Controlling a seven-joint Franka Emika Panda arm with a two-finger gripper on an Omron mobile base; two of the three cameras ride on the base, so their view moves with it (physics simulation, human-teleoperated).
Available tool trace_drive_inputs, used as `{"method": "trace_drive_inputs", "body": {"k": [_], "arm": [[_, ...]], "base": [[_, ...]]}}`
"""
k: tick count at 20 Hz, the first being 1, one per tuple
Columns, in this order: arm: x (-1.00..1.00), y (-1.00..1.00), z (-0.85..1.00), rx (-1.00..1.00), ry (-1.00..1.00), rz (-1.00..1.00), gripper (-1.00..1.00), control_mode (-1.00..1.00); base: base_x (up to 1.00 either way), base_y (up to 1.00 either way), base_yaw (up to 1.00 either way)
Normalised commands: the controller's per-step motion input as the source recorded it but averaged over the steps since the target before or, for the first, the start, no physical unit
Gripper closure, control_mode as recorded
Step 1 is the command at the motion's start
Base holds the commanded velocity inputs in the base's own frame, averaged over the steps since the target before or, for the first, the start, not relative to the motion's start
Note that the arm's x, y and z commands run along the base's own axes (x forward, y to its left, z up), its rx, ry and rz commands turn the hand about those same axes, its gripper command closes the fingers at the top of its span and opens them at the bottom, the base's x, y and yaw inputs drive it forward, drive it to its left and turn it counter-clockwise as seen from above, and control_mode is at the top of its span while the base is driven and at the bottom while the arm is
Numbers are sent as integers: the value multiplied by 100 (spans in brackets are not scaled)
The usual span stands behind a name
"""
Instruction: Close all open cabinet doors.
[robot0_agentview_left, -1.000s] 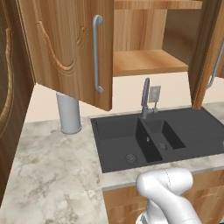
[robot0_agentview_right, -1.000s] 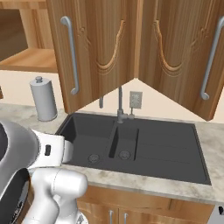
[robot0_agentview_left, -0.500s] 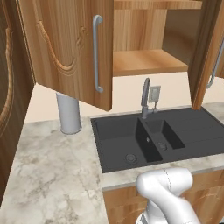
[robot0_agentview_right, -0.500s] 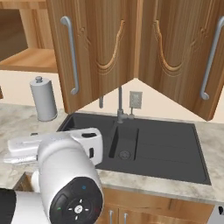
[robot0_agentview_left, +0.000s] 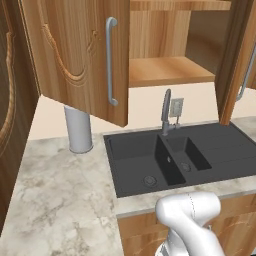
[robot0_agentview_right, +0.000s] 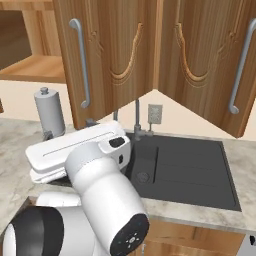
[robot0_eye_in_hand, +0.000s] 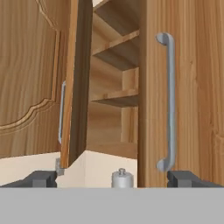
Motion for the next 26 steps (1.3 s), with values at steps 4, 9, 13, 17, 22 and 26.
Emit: {"method": "trace_drive_inputs", "body": {"k": [4,9,13,17,22,26], "arm": [[43,1,3,3,-8,1,-100,-100],[37,-1,0,3,0,5,-100,-100],[23,-1,0,0,0,6,-100,-100],[31,0,-3,0,0,6,-100,-100],[40,0,-4,0,0,6,-100,-100],[42,-6,-8,1,0,3,-100,-100]], "base": [[0,0,0],[0,0,0],[0,0,0],[0,0,0],[0,0,0],[0,0,0]]}}
